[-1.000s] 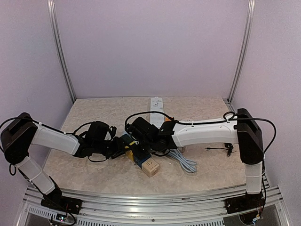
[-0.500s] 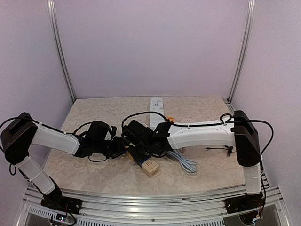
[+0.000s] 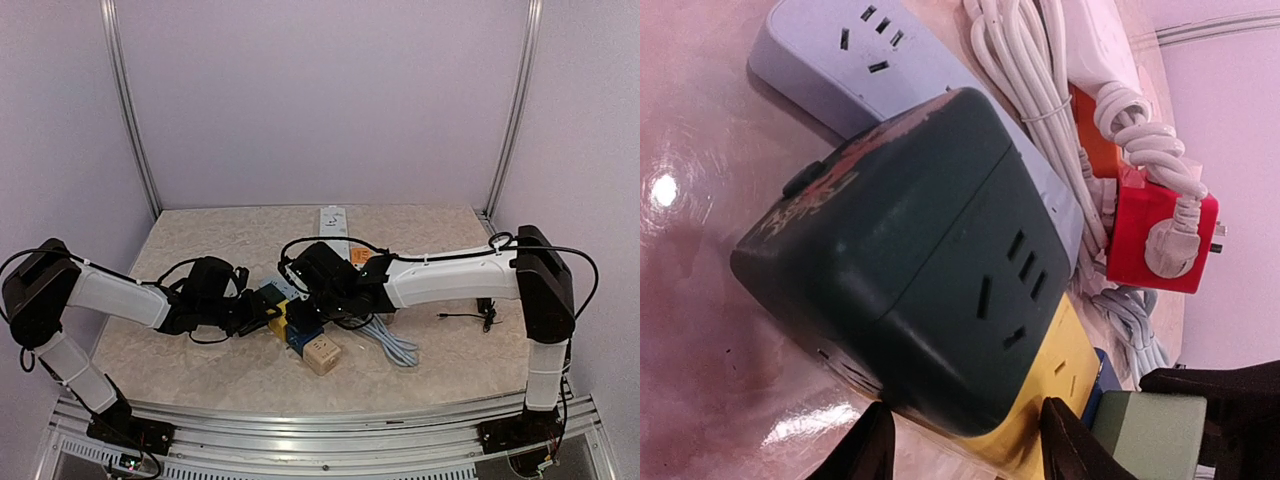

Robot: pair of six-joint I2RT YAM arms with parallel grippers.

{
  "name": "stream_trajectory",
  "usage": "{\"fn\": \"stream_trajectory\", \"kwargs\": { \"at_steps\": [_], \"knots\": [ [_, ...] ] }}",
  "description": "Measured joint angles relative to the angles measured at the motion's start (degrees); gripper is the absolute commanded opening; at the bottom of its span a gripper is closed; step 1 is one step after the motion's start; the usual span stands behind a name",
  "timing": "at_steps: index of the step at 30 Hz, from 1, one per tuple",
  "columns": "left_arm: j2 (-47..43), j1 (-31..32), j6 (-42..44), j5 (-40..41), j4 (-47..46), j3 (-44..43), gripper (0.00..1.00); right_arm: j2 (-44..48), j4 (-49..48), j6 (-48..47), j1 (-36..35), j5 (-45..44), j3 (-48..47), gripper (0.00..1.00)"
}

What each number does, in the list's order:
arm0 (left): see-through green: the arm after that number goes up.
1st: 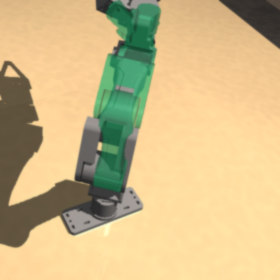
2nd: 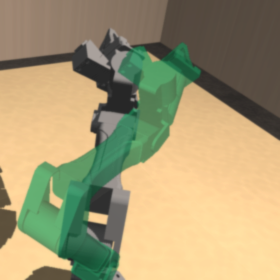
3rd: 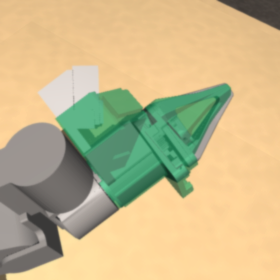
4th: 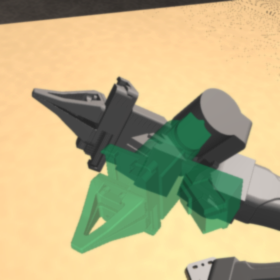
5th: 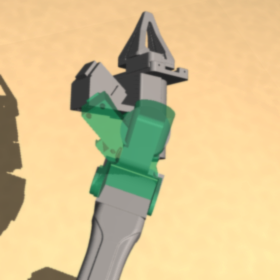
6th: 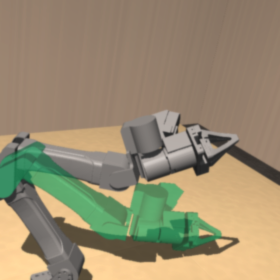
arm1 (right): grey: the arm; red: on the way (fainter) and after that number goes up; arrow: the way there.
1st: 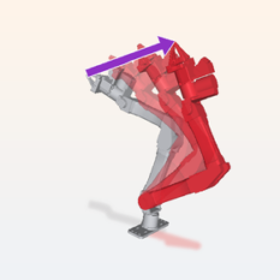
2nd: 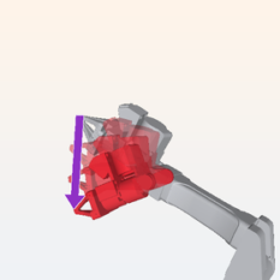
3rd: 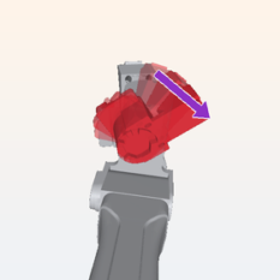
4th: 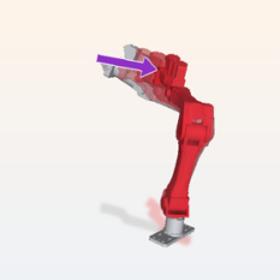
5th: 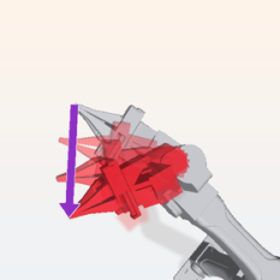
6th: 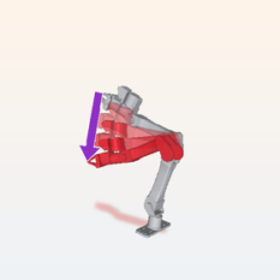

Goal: Pull the plug off the socket

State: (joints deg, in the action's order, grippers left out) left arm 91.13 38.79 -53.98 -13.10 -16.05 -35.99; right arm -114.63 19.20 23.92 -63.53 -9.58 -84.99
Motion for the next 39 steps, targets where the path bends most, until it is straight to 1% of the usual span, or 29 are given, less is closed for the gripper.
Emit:
{"fn": "stream_trajectory", "kwargs": {
  "at_steps": [5,17,24,35,39],
  "knots": [
    [0.0,0.2,0.0,0.1,-0.2,-0.3,0.48,1.3,-2.7,0.6,1.5,3.9,2.3,0.00],
    [0.0,0.2,0.0,0.1,-0.2,-0.3,0.47,1.3,-2.8,0.6,1.4,4.3,2.3,0.00],
    [0.4,0.2,0.0,0.0,-0.1,-0.3,0.47,-0.5,1.9,-0.7,-0.7,-0.5,-1.5,0.00],
    [0.4,0.2,0.0,0.0,-0.1,-0.3,0.47,-5.5,11.6,-2.4,-4.7,-10.9,-10.6,0.00],
    [0.4,0.2,0.0,0.0,-0.2,-0.4,0.47,-6.4,13.3,-2.8,-5.4,-13.1,-12.2,0.00]
  ]
}}
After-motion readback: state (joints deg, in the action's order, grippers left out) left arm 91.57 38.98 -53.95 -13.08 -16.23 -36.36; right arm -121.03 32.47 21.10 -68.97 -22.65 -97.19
